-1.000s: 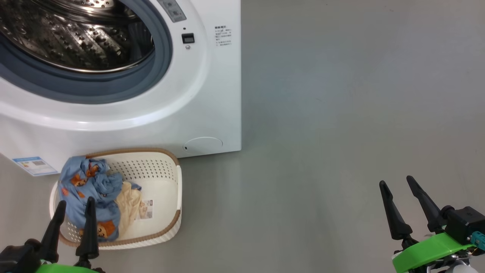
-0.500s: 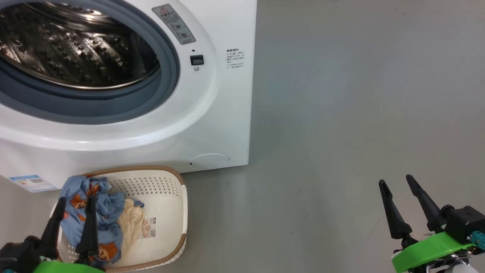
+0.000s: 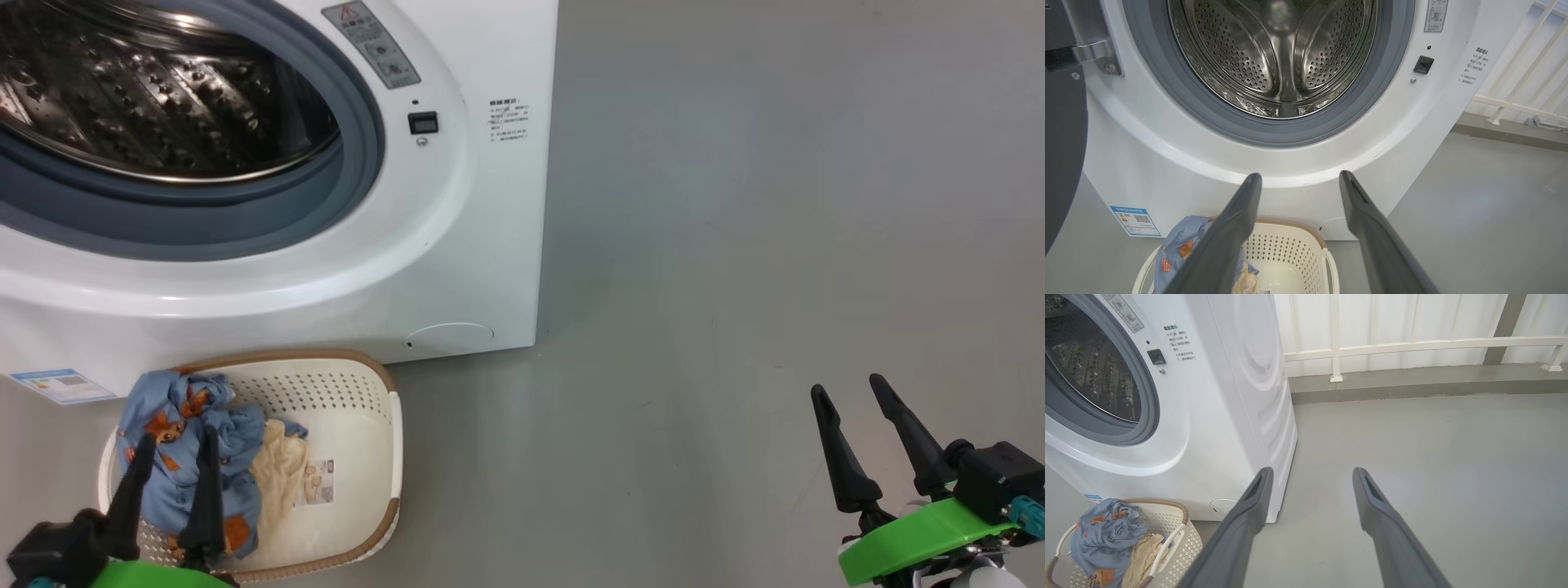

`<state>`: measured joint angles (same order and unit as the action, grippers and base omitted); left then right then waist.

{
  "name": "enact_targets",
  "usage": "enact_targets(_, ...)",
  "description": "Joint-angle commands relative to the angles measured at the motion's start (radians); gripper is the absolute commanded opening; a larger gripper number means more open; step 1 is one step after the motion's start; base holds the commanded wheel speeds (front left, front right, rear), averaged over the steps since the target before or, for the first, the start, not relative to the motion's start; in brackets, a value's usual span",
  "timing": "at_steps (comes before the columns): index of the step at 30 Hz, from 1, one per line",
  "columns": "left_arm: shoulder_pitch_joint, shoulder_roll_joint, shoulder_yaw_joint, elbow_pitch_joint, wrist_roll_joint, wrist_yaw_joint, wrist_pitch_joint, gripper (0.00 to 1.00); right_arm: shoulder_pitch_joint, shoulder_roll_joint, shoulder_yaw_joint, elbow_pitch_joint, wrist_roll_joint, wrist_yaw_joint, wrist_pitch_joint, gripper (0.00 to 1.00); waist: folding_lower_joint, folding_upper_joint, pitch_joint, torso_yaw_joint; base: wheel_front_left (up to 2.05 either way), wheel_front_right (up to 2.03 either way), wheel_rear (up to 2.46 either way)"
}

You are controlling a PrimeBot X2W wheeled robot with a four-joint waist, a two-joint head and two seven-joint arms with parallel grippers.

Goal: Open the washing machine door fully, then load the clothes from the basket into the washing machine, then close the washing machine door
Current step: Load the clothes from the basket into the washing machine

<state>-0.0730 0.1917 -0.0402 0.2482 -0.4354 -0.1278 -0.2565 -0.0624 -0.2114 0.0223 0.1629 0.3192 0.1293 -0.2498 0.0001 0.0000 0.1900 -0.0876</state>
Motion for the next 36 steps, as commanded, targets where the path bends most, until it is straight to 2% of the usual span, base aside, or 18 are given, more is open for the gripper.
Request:
enact_targets(1,-0.044,0.02,0.034,0.002,0.02,-0.003,-0.005,1.0,-0.027,-0.006,0.025,-0.027,0.001,0.001,-0.012,1.0,0.0,0.0,0.008,-0.001,0.0,0.0,0.0)
enact_targets(9,-0.098,-0.028,0.055,0.222,0.094,-0.003,-0.005,1.0,-0.054,0.011,0.045,-0.033,0.001,0.001,-0.012,1.0,0.0,0.0,0.073,-0.004,0.0,0.0,0.0)
enact_targets(15,-0.213,-0.047,0.077,0.423,0.153,0.005,-0.005,1.0,-0.085,0.024,0.061,-0.04,-0.001,0.001,-0.012,1.0,0.0,0.0,0.159,0.0,0.0,0.0,0.0)
enact_targets(26,-0.433,-0.027,0.086,0.667,0.236,0.023,-0.005,1.0,-0.152,0.037,0.068,-0.053,-0.01,0.001,-0.012,1.0,0.0,0.0,0.31,0.006,0.0,0.0,0.0)
enact_targets(36,-0.59,0.023,0.088,0.832,0.273,0.081,-0.005,1.0,-0.201,0.042,0.083,-0.07,-0.019,0.001,-0.012,1.0,0.0,0.0,0.395,-0.002,0.0,0.0,0.0)
